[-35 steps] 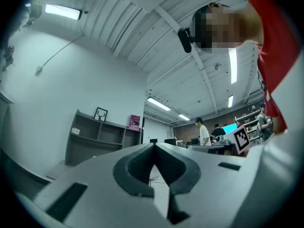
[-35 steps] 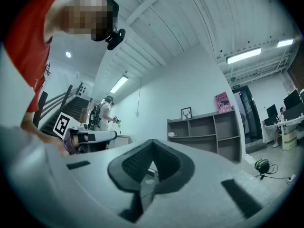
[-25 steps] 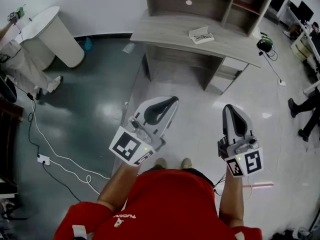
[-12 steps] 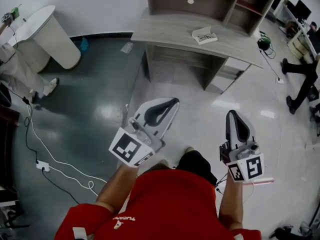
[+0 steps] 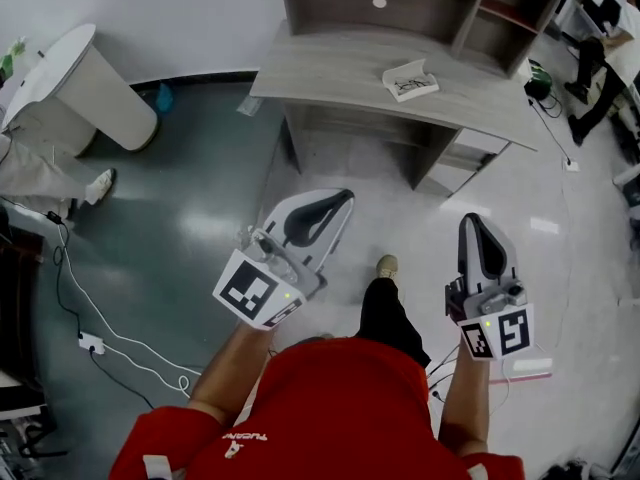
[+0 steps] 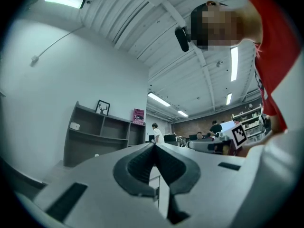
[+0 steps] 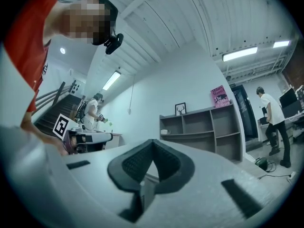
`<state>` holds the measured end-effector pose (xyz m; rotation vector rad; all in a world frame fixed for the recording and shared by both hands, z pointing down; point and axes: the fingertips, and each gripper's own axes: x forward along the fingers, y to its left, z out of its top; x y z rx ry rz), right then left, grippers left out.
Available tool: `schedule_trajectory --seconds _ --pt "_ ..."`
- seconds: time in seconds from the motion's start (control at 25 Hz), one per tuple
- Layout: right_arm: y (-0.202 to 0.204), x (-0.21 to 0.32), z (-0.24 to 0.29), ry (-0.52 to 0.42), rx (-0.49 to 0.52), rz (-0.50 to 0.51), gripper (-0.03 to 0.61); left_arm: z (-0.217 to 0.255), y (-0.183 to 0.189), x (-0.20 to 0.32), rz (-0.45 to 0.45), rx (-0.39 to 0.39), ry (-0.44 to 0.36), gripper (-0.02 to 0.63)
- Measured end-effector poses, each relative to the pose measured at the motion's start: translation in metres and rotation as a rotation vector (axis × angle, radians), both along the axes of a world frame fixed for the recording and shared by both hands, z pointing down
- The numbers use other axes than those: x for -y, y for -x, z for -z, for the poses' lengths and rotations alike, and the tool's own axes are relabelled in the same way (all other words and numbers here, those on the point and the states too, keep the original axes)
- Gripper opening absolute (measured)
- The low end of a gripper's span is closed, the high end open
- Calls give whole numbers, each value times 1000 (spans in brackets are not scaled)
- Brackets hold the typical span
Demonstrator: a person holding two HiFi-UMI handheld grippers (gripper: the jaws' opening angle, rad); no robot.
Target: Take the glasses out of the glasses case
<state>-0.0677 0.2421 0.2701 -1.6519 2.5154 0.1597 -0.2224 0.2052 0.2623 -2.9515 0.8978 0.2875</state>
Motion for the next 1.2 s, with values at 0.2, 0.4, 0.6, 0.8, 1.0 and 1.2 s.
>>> schedule_trajectory --seconds 0.2,0.4,0.6,0.8,1.0,1.2 --pt "-46 77 3 3 -21 22 5 -4 -46 76 16 36 20 11" --pt "-99 150 6 5 -40 55 5 -8 -102 154 38 59 27 10" --pt "-145 208 2 28 -51 96 5 -13 -149 218 63 87 48 9" --pt "-173 247 0 32 -44 108 5 -24 -184 262 56 137 63 11" --pt "-184 272 -3 38 -49 114 5 -34 -207 300 42 173 71 9" --pt "-190 295 -7 51 -54 100 5 -55 -221 334 12 226 87 11"
